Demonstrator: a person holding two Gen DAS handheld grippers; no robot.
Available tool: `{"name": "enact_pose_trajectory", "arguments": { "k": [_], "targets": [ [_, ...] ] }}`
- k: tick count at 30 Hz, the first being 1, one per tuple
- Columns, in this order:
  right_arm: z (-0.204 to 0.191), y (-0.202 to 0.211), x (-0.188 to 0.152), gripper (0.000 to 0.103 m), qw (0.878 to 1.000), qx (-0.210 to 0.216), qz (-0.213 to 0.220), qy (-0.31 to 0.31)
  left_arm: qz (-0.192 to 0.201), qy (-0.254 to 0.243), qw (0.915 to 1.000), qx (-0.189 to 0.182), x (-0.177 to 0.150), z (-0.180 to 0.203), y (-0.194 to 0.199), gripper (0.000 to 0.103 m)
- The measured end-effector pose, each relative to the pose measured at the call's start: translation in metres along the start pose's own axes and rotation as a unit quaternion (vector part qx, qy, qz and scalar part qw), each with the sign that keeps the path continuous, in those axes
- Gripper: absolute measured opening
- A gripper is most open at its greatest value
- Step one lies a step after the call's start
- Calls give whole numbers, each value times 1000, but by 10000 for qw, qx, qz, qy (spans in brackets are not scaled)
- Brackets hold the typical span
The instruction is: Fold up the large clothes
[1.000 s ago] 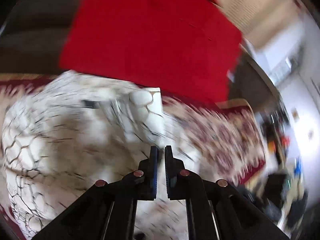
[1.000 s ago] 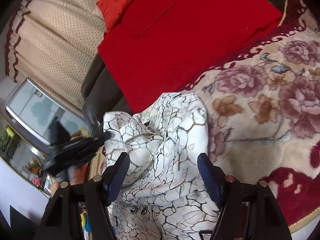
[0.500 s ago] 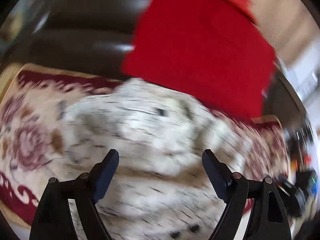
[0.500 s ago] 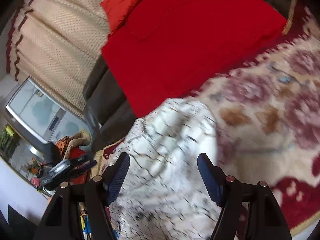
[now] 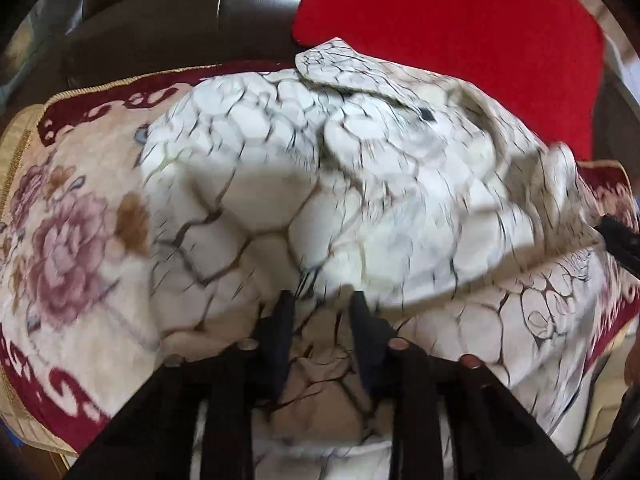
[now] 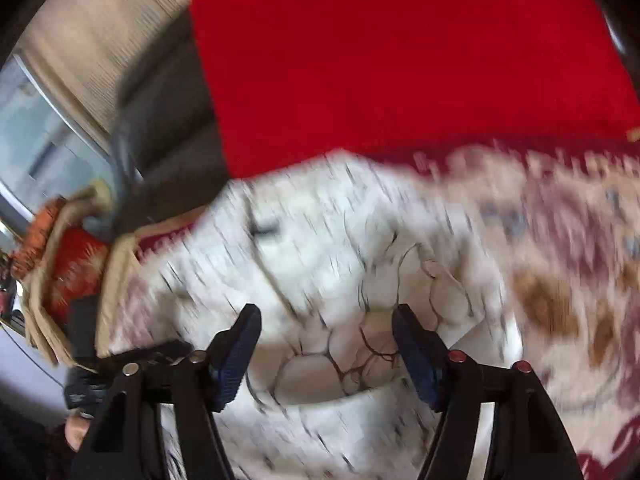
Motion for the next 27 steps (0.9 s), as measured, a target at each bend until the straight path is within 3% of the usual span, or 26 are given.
{"name": "enact_pose_trajectory", "arguments": {
  "k": [4,9,11,14,17,19,23,25,26,27],
  "targets": [
    [20,9,-60,68,9987,51,-484,-171,358,-278,9989,90,-33,4,27,26],
    [26,23,-106,68,9990,129,-420,15,596,-273,9974,306,-56,1,25,26],
    [23,30,-103,68,9991,210,-376,18,683,-100,9974,213,-55,0,35,25],
    [13,64,-74,72,9973,694,187,-161,1071,21,9942,64,-42,0,66,25],
    [17,81,-45,92,9926,881,683,-479,1385,10,9901,220,-28,-3,84,36],
    [27,71,-28,92,9902,888,691,-832,1508,201,9878,348,-18,-14,87,49],
    [54,32,-8,91,9784,778,513,-1845,1561,741,9848,169,-2,-26,75,49],
    [59,13,-5,71,9710,903,330,-2187,1382,732,9875,209,-3,-27,58,49],
    [55,5,-4,40,9711,907,233,-2197,1276,681,9891,276,-5,-27,49,49],
    [49,-2,-7,21,9753,815,98,-2049,1155,592,9910,317,-9,-25,39,49]
  ]
}}
Point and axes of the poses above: each gripper's, at about its wrist camera, not at the fingertips, and y roughly against the way its jaws point, z to its right, x to its top, the point moved 10 cm from there along -y, roughly the way its jaws point, and after that the axes turned 3 degrees about x, right-handed, at the moved point
